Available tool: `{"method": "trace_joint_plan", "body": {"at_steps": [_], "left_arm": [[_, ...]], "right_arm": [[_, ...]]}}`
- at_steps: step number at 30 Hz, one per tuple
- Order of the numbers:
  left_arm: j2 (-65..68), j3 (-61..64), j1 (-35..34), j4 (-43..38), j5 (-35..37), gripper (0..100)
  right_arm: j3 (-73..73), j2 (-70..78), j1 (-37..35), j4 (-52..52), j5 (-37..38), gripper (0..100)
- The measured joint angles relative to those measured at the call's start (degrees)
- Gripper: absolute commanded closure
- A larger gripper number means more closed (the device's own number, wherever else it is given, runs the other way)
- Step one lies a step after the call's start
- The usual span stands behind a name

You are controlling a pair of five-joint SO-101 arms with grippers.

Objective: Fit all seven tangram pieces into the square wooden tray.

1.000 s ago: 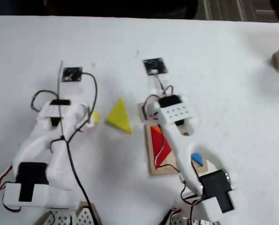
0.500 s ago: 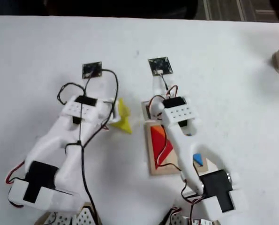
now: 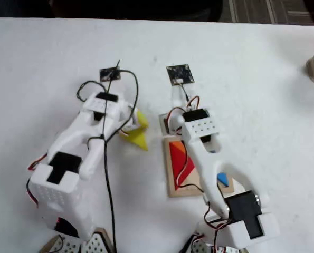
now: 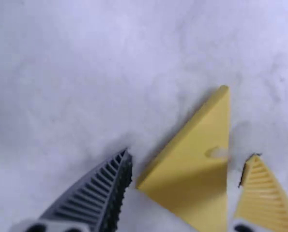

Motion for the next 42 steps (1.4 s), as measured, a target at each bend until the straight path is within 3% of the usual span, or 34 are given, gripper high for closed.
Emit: {"method": "trace_joint_plan", "body": {"at_steps": [3, 10, 18, 28, 35, 42], "left_arm": [[0.09, -0.35, 0.00, 0.53, 0.00, 64], [0.09, -0.53, 0.18, 1.32, 0.09, 80], [0.00, -1.32, 2.55, 4.84, -2.64, 69], [0.09, -1.93, 0.53, 13.63, -2.90, 56], [0.62, -1.76, 0.18, 14.33, -2.90, 63], [0.62, -1.67, 1.41, 11.52, -2.99, 78]], "right_arm": [[0.00, 0.00, 0.00, 0.44, 0.00, 98.2], [0.00, 0.00, 0.00, 0.44, 0.00, 98.2], [0.00, 0.00, 0.00, 0.44, 0.00, 98.2], [0.00, 0.00, 0.00, 1.49, 0.00, 98.2], [0.00, 0.00, 0.00, 1.49, 0.00, 98.2], [0.00, 0.00, 0.00, 1.49, 0.00, 98.2]]}}
